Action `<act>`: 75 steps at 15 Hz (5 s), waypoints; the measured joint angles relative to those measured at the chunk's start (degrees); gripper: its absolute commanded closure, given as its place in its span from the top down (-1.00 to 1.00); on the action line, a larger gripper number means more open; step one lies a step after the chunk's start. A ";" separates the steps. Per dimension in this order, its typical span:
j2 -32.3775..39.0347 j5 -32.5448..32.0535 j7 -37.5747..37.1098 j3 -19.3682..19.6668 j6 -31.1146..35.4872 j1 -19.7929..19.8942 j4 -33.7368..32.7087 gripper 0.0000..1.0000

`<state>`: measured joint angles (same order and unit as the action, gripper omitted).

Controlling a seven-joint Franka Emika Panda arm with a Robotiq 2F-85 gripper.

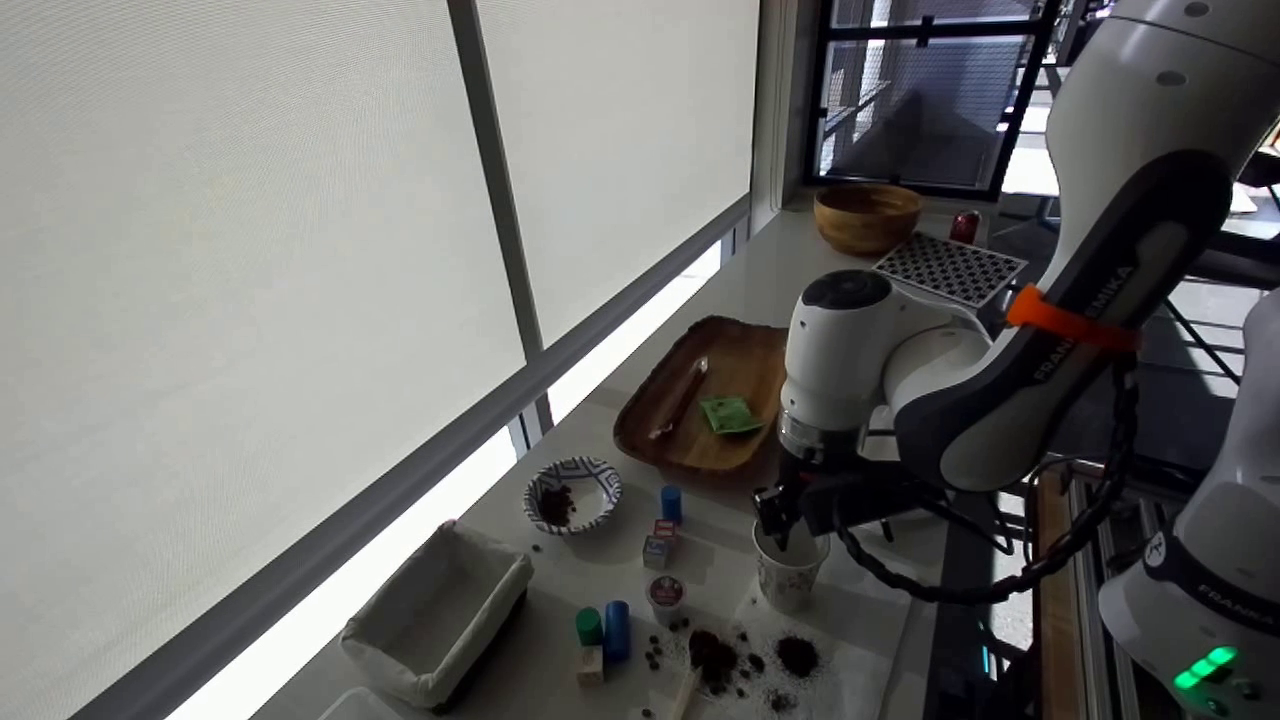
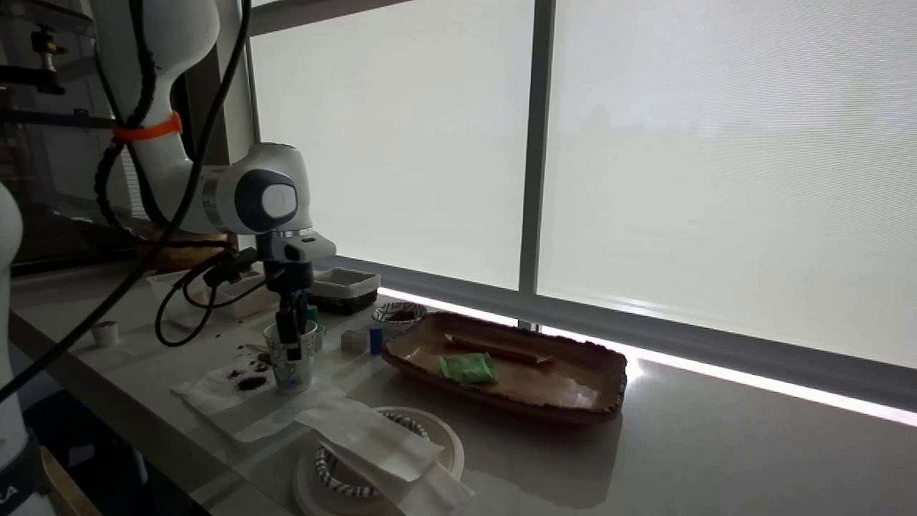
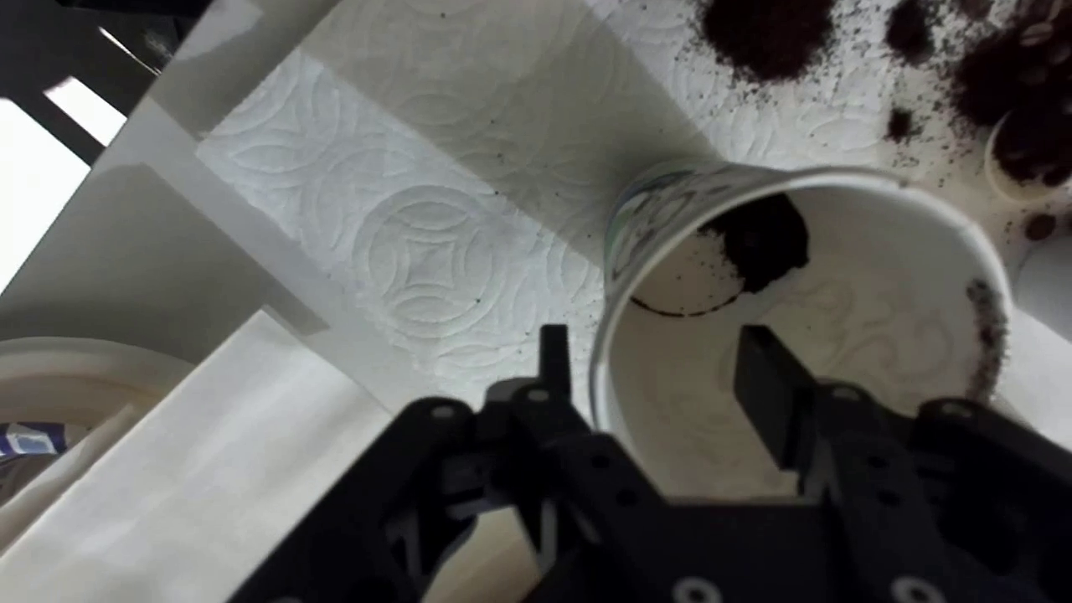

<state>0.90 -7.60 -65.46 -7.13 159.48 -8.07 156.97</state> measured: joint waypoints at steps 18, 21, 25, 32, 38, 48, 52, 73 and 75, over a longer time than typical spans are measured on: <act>-21.58 -2.84 -5.28 -8.00 -17.43 -1.47 0.07 1.00; -20.23 2.94 -1.50 -8.63 -15.43 -4.09 -0.05 1.00; -15.14 9.84 3.31 -9.76 -13.78 -7.40 -2.59 1.00; -0.65 10.77 1.53 -11.26 -13.75 -7.98 -12.48 1.00; 5.48 9.98 0.09 -11.26 -13.75 -7.99 -16.33 1.00; 8.12 5.81 -16.85 -7.24 -1.72 -11.57 -16.43 1.00; 10.14 -2.71 -28.33 -3.45 -1.53 -14.90 -17.15 1.00; 25.30 -5.71 -38.98 4.12 -1.61 -22.11 -26.40 0.00; 25.57 -5.70 -39.32 4.58 -1.61 -22.47 -26.66 -0.17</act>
<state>26.48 -13.30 -104.78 -2.55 157.87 -30.54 130.32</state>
